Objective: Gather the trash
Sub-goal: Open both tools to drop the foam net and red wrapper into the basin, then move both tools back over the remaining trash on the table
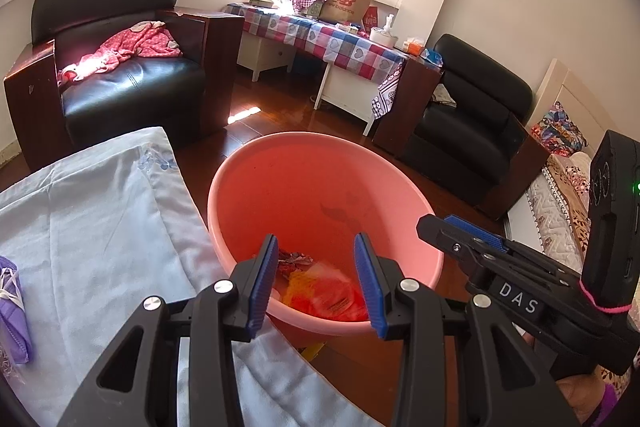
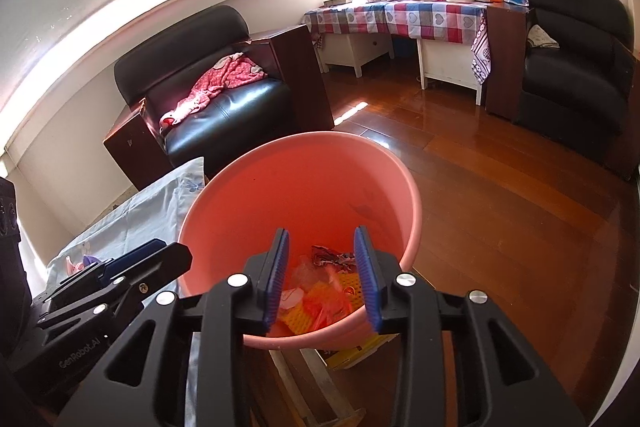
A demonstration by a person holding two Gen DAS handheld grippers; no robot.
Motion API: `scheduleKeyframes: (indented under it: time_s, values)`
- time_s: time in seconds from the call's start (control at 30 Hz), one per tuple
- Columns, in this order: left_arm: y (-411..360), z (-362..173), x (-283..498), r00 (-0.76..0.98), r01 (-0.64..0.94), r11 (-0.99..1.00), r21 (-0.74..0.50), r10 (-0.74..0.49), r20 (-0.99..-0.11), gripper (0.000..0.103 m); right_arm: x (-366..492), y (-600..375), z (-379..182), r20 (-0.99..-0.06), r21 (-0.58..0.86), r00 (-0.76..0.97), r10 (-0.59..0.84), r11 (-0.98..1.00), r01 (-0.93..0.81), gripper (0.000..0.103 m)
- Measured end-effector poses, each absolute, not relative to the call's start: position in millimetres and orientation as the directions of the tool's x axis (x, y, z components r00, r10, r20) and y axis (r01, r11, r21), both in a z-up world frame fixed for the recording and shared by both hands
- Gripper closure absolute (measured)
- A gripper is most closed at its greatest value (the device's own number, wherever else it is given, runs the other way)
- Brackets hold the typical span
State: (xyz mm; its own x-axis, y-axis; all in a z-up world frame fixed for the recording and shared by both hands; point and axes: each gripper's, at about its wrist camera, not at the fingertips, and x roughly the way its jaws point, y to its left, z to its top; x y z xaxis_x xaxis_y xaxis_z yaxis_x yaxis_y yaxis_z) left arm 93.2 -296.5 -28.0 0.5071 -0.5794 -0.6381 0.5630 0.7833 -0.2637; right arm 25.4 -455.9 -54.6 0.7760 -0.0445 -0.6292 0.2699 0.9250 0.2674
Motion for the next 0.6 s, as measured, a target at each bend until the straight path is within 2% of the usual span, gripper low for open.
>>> scheduleKeyframes:
  time_s: [0.6]
  values:
    - [-256.2,-10.8,79.9,0.561,0.514,0.817,-0.260,-0.550,-0.619,0.064,30.8,-423.0,-46.4,-0.629,0.268,0.776,0.042,0.949,0.166,0.069]
